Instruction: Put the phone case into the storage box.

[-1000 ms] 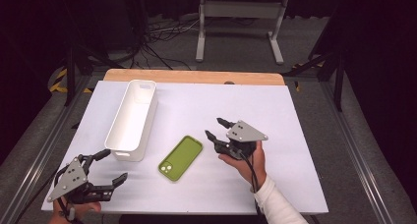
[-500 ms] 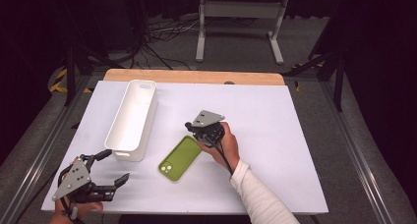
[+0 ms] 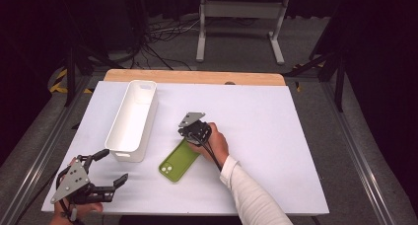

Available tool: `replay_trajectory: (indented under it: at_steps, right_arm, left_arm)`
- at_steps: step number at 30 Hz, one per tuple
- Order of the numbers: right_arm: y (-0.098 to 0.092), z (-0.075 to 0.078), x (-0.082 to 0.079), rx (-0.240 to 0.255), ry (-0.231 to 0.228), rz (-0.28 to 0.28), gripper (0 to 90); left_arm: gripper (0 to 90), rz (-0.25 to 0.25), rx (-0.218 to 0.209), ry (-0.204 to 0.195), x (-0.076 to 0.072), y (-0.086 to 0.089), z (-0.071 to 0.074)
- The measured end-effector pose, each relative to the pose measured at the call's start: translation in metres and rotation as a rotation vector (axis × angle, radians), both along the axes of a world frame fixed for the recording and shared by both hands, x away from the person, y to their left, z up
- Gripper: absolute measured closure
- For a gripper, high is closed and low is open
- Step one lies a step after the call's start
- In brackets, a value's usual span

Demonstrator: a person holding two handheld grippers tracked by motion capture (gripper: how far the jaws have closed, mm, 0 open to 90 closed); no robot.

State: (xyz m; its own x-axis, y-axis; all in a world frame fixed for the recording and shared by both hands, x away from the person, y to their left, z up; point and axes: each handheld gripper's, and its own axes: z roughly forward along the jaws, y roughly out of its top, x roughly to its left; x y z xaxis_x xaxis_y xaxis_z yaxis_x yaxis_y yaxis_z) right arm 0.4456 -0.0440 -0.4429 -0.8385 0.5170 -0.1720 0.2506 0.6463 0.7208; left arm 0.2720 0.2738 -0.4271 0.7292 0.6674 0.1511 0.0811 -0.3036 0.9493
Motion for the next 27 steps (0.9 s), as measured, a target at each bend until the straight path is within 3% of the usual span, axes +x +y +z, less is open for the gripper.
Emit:
replay_trajectory:
  at_steps: [3, 14, 17, 23, 27]
  right_arm:
    - [0.003, -0.006, 0.002, -0.03, 0.019, -0.003, 90.0]
    - [0.003, -0.009, 0.0, -0.057, 0.034, 0.008, 90.0]
    - [-0.004, -0.01, -0.002, -0.061, 0.02, 0.005, 90.0]
    - [-0.025, -0.011, -0.005, -0.05, 0.047, -0.017, 90.0]
    - [-0.041, -0.011, -0.016, -0.046, 0.058, -0.013, 90.0]
  left_arm:
    - [9.2, -0.004, 0.002, 0.002, 0.001, 0.0, 0.0]
    - [9.2, 0.002, 0.005, 0.001, 0.001, 0.002, 0.0]
    - [9.3, 0.017, 0.014, 0.001, 0.001, 0.002, -0.001]
    - [9.3, 0.021, 0.004, 0.009, 0.002, 0.003, -0.002]
    - [9.3, 0.019, 0.015, 0.007, 0.002, 0.0, -0.002]
